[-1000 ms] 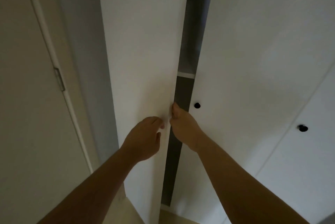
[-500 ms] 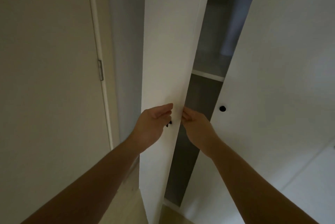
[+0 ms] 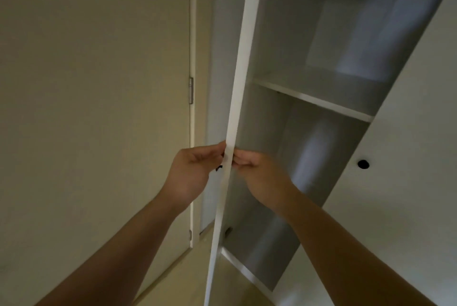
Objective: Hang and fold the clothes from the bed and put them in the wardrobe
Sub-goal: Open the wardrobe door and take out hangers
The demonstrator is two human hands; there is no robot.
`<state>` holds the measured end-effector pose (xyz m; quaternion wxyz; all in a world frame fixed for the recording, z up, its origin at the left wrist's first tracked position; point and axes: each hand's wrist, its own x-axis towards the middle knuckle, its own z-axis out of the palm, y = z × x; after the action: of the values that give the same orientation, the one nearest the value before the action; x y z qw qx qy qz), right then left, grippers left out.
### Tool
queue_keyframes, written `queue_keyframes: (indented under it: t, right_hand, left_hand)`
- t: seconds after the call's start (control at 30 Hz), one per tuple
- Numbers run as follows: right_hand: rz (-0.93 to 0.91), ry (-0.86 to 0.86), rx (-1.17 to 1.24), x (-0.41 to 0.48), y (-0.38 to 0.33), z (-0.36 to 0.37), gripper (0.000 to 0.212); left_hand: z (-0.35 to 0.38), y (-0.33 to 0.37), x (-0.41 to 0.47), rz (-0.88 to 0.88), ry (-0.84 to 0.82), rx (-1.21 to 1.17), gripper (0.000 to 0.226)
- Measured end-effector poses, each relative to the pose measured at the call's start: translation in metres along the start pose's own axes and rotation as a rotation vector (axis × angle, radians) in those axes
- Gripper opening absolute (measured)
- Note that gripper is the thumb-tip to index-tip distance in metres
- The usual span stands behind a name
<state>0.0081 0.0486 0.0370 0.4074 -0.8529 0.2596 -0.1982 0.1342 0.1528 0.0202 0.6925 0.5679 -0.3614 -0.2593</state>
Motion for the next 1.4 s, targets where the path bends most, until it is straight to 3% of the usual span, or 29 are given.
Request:
queue_keyframes:
  t: [0.3,0.7,0.9,1.03,1.2,1.4]
  right_hand:
    - [-0.035,-0.093,-0.027,0.04,-0.032,0.037,0.021]
    - [-0.076,-0.21,-0.071,0.09,-0.066,0.071,0.019]
    - [-0.045,-0.278,-0.047,0.107,-0.068,0.077,0.036]
    - [-0.052,-0.404,-0.151,0.108,-0.064,0.078,0.063]
    - [-0.051,-0.362,-0.198,0.11,-0.045,0.065,0.062]
    - [0.044,-0.173,-0.173,0.1,0.001,0.014,0.056]
  left_hand:
    - [-0.05,-0.011,0.015,-0.022,0.226,-0.038,0.037]
    - [-0.086,-0.013,0.034,-0.022,0.373,-0.048,0.05]
    - [-0.091,-0.012,0.043,-0.023,0.373,-0.025,0.065]
    - [-0.09,-0.015,0.046,-0.03,0.398,0.07,0.072]
    - [-0.066,-0.022,0.041,0.028,0.531,0.275,0.062]
    - [-0.007,-0.03,0.06,0.01,0.358,0.238,0.06]
